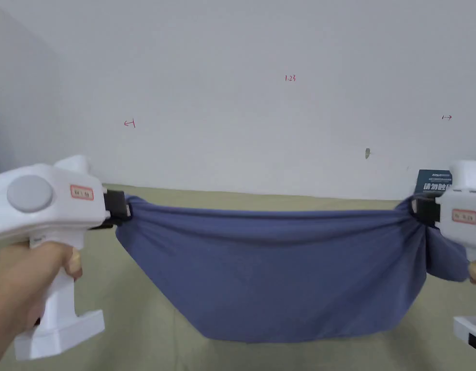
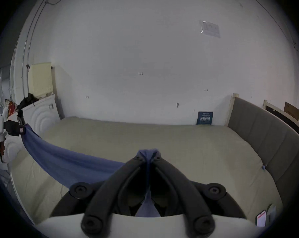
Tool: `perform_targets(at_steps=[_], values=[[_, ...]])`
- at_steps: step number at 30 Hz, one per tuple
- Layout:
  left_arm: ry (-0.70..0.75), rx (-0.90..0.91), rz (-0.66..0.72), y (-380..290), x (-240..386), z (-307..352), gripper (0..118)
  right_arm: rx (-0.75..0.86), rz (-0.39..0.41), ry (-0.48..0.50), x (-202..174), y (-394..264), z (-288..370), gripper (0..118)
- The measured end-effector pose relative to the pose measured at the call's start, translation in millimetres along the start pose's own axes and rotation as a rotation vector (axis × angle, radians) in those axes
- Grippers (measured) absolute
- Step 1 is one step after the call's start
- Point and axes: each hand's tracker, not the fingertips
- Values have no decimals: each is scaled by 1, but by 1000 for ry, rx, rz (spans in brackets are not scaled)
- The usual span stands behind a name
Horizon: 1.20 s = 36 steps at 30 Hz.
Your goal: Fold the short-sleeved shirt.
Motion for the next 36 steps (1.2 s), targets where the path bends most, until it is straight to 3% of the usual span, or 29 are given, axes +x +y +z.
perform_targets(at_steps=[6, 12, 26, 30, 31, 33, 34, 36], values=[[-7, -114, 46, -90, -20, 22, 6, -135, 18, -17, 8, -68, 39, 4], [31, -266, 55, -160, -35, 44, 6, -294, -55, 0, 17, -129, 74, 4], [77, -487, 158, -263, -70, 69, 6, -500, -203, 14, 31, -226, 123, 4], [65, -504, 218, -272, -73, 71, 8, -500, -195, 23, 27, -231, 126, 6], [75, -490, 215, -269, -70, 72, 17, -489, -199, 35, 28, -228, 128, 9], [113, -440, 156, -260, -60, 79, 80, -455, -200, 51, 26, -220, 135, 28], [98, -398, 129, -252, -53, 85, 101, -404, -198, 62, 27, -213, 139, 40], [27, -285, 67, -234, -38, 99, 103, -318, -198, 80, 24, -196, 152, 60]])
